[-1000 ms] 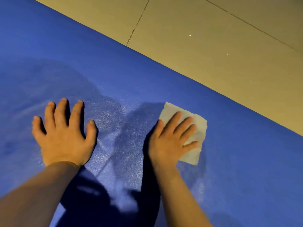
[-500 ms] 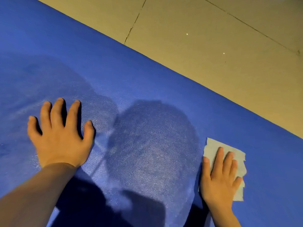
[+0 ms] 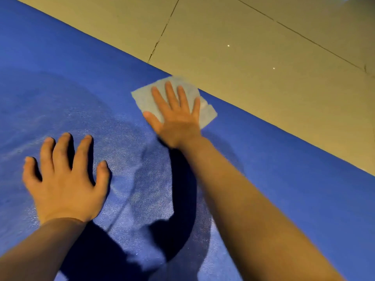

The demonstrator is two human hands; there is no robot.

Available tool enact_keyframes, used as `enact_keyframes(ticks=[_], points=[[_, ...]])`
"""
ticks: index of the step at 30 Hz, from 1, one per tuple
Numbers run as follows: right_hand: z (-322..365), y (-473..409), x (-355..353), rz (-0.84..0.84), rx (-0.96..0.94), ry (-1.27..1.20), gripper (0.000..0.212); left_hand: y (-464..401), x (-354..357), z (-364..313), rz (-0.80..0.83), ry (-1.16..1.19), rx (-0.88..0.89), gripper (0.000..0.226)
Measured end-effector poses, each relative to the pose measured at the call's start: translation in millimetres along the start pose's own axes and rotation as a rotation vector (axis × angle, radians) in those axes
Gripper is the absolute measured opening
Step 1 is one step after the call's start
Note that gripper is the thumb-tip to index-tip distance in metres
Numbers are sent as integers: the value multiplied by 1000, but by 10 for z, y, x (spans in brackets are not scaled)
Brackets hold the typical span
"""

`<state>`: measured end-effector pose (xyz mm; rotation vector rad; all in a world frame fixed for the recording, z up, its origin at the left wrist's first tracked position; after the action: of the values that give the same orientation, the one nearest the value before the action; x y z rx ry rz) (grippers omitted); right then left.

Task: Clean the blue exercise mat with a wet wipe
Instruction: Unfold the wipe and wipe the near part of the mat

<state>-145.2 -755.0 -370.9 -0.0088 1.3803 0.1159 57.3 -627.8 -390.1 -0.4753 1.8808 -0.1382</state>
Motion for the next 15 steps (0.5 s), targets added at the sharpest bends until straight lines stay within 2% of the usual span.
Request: enact_keyframes(ticks=[2,4,10,12,15], points=[[-399,-120,-99,5,33,-27,66,-8,20,22,6,14,28,62],[-943,-2,-204,-45,200,-22,67,-18,39,56,21,24,20,63],[-2475,1193,-537,-78,636,121,66,-13,160,172,103,54,-37,69],[-2725,1527,-606,-67,789,148,66,-6,158,160,104,56,-29,69],[-2702,1678,-573,-83,1024,132,68,-39,121,123,77,66,-20,67]])
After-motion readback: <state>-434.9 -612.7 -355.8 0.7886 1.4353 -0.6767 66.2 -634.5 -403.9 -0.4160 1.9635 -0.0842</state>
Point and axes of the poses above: each hand's wrist, its own y-axis away from the middle knuckle, its own x-axis out of the palm, z = x × y, the point moved 3 cm from there along -y, towards the middle knuckle, and after that the axes turned 13 degrees about -z, right-handed, at the moved point
